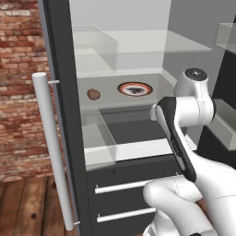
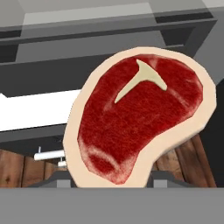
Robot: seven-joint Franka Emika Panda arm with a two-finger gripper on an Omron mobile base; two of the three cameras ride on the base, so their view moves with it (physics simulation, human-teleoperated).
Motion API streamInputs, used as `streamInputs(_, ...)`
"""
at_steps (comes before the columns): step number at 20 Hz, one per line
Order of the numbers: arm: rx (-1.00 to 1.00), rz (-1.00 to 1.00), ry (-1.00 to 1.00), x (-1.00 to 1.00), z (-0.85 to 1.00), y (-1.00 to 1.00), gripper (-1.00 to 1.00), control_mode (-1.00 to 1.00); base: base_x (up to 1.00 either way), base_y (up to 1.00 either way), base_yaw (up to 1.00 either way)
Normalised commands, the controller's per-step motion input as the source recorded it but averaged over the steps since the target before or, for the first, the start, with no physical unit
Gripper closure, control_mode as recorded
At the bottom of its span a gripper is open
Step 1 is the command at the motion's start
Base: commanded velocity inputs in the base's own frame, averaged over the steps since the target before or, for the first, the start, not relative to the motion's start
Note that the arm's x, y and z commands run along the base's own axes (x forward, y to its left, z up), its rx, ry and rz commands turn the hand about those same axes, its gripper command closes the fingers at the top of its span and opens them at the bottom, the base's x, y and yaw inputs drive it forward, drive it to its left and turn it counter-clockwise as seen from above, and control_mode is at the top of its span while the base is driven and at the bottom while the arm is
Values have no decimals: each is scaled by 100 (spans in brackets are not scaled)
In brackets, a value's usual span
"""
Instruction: Retrieve the steak from the fridge and place it on the cutting board.
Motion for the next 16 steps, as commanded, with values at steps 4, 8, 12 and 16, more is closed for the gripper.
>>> streamInputs(4,0,0,0,-78,16,8,100,-100,0,0,0)
streamInputs(8,-1,0,0,-66,22,16,100,-100,0,0,0)
streamInputs(12,0,0,0,-54,18,8,100,-100,0,0,0)
streamInputs(16,0,0,0,-54,1,0,100,-100,0,0,0)
